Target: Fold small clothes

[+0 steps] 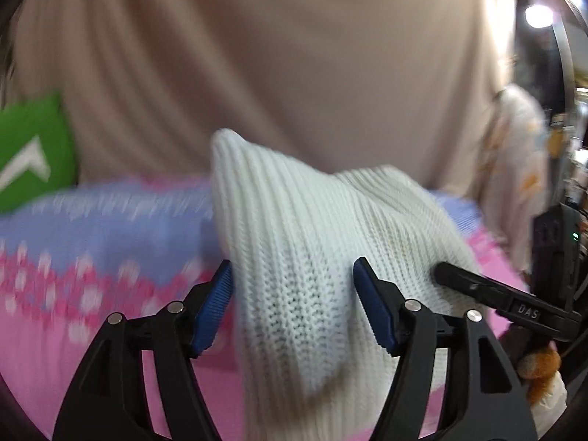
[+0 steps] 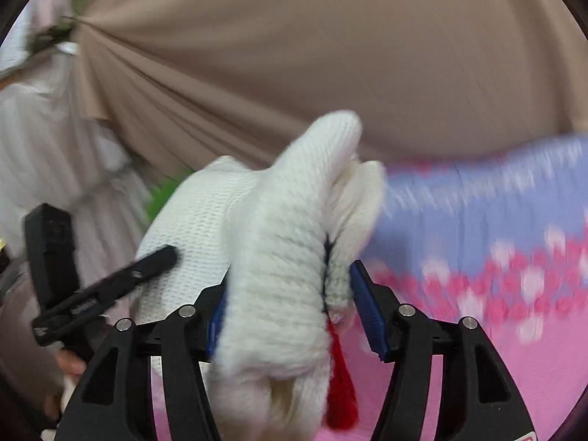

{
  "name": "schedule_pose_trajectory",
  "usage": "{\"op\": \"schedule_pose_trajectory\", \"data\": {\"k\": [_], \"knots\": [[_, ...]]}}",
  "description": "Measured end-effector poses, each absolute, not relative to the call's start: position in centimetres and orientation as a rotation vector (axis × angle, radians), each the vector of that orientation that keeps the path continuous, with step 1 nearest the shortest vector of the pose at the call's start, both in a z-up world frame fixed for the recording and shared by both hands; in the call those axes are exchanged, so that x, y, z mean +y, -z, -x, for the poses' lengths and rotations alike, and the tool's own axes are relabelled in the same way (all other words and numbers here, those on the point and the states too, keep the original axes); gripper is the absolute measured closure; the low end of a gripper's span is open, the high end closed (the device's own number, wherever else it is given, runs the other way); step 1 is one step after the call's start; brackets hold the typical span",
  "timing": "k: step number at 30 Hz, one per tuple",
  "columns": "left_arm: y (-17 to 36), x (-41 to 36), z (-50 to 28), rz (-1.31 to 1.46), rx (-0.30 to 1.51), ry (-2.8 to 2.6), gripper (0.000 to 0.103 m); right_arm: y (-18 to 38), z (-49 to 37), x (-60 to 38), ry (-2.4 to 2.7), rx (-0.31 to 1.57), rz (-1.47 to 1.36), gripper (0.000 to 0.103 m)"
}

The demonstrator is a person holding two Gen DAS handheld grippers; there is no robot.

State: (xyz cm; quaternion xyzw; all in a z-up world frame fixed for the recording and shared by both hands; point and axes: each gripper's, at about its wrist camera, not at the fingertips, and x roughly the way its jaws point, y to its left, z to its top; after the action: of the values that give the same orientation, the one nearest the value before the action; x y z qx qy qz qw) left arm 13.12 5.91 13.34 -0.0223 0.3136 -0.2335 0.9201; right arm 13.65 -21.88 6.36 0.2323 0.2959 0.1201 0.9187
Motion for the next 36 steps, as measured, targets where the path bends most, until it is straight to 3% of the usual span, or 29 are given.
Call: {"op": "schedule_pose_trajectory", "data": {"k": [3,6,9,11,16,19,20,24,28,31,36], "knots": [[-8.3,8.7,-13.3,0.085,0.751,0.437,0.041,-1.9,-11.5,-23.7,-0.212,0.638,-0.554,0.054],[-7.9,10.9,-11.0,0.094,0.727,0.433,0.040,-2.1,-9.2,-25.0,-0.206,0.594,-0.581,0.053],[-9.3,10.9,-10.2,0.115,0.686,0.462,0.033,-4.0,-9.9,-25.1,-0.239,0.580,-0.566,0.044],[-10.3,10.0,-10.4,0.134,0.674,0.491,0.024,-4.8,-11.9,-24.3,-0.279,0.583,-0.570,0.027],[-9.6,7.2,-11.4,0.116,0.687,0.436,0.022,-2.8,-18.7,-20.1,-0.298,0.745,-0.453,0.026],[-8.5,6.7,-11.6,0.086,0.705,0.375,0.023,-2.8,-20.8,-18.3,-0.270,0.781,-0.335,0.074],[-8.4,6.8,-11.4,0.074,0.700,0.364,0.023,-4.2,-20.4,-18.2,-0.297,0.729,-0.338,0.078],[-7.8,7.5,-11.3,0.040,0.680,0.328,0.023,-7.3,-18.3,-18.2,-0.390,0.553,-0.319,0.080],[-5.5,7.6,-12.6,0.054,0.746,0.292,0.023,0.4,-22.7,-20.3,-0.254,0.783,-0.382,0.079],[-4.2,7.7,-12.6,0.037,0.775,0.282,0.023,-1.3,-19.8,-22.0,-0.270,0.700,-0.506,0.072],[-3.8,8.0,-11.1,0.033,0.778,0.276,0.023,-4.5,-12.1,-20.1,-0.254,0.585,-0.357,0.071]]}}
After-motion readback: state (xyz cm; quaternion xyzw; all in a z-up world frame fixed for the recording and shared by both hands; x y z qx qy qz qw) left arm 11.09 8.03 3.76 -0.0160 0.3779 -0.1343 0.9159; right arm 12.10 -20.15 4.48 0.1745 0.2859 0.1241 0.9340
